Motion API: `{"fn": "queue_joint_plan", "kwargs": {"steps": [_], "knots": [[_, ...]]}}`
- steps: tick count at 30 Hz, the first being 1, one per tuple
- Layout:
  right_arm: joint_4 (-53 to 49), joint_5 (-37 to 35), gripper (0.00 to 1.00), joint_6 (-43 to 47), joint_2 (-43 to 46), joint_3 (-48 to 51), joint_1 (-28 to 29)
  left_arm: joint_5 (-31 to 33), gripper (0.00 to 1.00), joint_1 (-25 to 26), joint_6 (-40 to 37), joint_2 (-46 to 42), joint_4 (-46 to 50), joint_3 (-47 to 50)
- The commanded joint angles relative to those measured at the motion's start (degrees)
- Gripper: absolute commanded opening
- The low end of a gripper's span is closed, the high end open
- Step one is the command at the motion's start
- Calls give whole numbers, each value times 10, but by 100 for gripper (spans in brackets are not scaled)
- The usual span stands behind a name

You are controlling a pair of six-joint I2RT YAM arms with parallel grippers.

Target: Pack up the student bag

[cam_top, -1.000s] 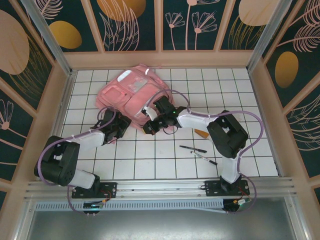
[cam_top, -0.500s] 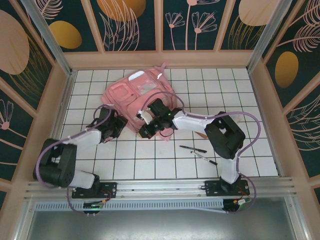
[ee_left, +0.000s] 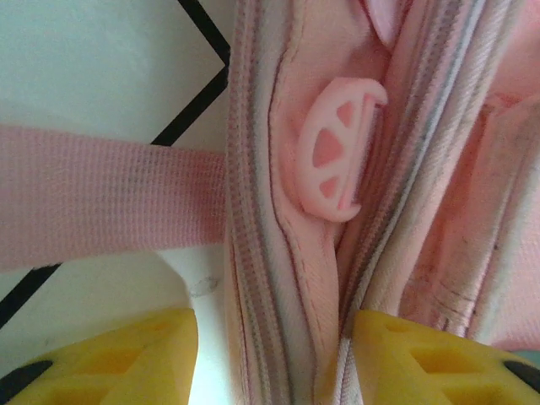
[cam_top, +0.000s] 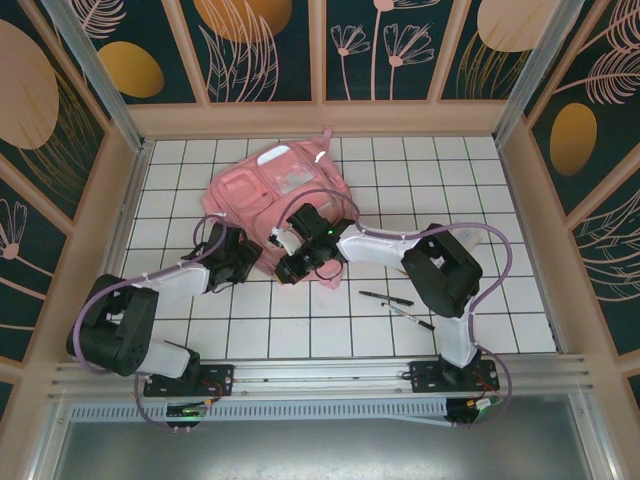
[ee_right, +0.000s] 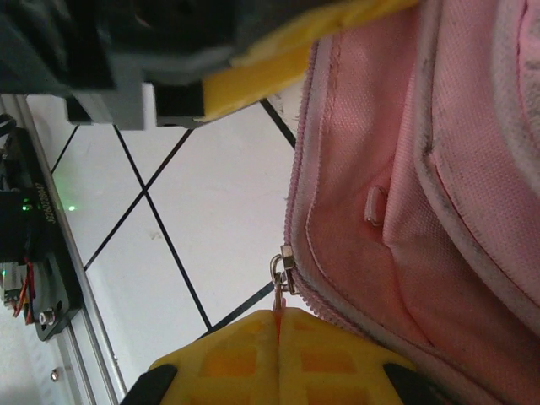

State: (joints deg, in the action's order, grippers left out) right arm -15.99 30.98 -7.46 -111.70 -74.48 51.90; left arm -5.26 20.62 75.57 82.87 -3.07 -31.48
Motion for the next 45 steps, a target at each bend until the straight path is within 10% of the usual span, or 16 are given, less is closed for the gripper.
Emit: {"fn": "queue_joint_plan", "kwargs": {"steps": [1, 8, 21, 38, 45], "knots": [[-41, -73, 2, -45, -7, -22, 20, -16, 35, 4, 22, 34, -49, 15], [-54, -145, 25, -155, -25, -29, 60, -25, 1, 4, 6, 24, -40, -9], [-24, -400, 45, -360, -19, -39, 103, -59, 0, 8, 34, -28, -74, 41], [-81, -540, 47, -422, -21, -57, 116, -55, 0, 7, 18, -47, -57, 43], [-58, -532, 17, -403, -14, -45, 113, -52, 0, 8, 8, -45, -47, 38]]}}
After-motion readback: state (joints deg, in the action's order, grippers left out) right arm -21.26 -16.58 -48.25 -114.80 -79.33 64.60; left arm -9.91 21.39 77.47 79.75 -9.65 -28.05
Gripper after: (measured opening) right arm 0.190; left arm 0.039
